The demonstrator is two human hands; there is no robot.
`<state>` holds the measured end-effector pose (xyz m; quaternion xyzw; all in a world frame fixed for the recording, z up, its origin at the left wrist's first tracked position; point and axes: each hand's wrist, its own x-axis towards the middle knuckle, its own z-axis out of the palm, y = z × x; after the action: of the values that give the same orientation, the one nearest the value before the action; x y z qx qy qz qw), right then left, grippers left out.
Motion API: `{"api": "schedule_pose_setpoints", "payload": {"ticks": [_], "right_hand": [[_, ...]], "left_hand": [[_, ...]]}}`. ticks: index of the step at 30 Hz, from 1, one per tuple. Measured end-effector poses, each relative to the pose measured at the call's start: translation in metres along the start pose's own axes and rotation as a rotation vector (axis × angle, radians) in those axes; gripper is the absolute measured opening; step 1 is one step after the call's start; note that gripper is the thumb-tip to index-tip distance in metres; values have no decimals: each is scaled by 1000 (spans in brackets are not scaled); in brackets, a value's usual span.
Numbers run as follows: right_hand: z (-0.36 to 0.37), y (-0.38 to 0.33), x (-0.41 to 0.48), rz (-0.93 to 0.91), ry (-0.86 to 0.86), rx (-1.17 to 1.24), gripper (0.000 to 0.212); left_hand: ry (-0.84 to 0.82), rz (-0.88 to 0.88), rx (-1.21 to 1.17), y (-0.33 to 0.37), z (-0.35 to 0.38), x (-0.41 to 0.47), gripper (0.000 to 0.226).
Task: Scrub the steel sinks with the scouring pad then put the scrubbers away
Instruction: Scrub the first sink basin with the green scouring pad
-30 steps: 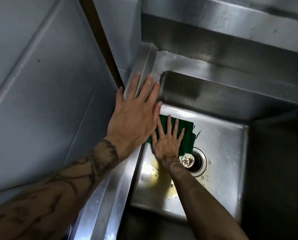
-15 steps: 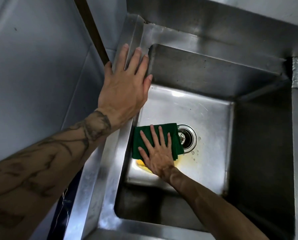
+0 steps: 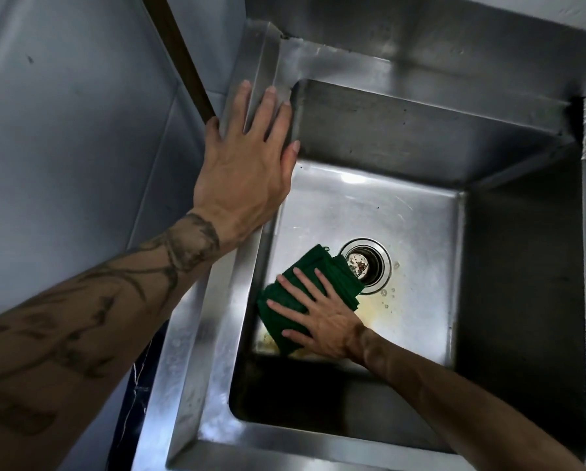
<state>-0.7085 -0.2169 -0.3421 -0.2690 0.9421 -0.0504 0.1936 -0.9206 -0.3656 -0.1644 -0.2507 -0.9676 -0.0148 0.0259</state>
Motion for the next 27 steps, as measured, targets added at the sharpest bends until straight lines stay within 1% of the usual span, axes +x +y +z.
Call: {"api": "schedule_pose_setpoints", "payload": {"ticks": [7, 12, 15, 18, 21, 24, 27], "right_hand": [[0, -10, 4, -73, -23, -2, 63], [3, 2, -27, -110, -44, -25, 62], [7, 6, -39, -110, -34, -30, 61], [1, 3, -25, -120, -45, -32, 60], [-5, -2, -7, -143, -53, -52, 60], [-7, -4, -6, -137, -53, -58, 61], [1, 5, -25, -155, -38, -71, 60]], "left_hand": [[11, 6, -5, 0, 0, -2, 61], [32, 8, -52, 1, -1, -7, 58], [17, 12, -86, 2, -6, -27, 61], [-37, 2, -72, 7, -7, -67, 66], [-36, 14, -35, 12, -8, -106, 68], [-26, 34, 1, 14, -13, -118, 67], [-43, 35, 41, 16, -15, -117, 67]]}}
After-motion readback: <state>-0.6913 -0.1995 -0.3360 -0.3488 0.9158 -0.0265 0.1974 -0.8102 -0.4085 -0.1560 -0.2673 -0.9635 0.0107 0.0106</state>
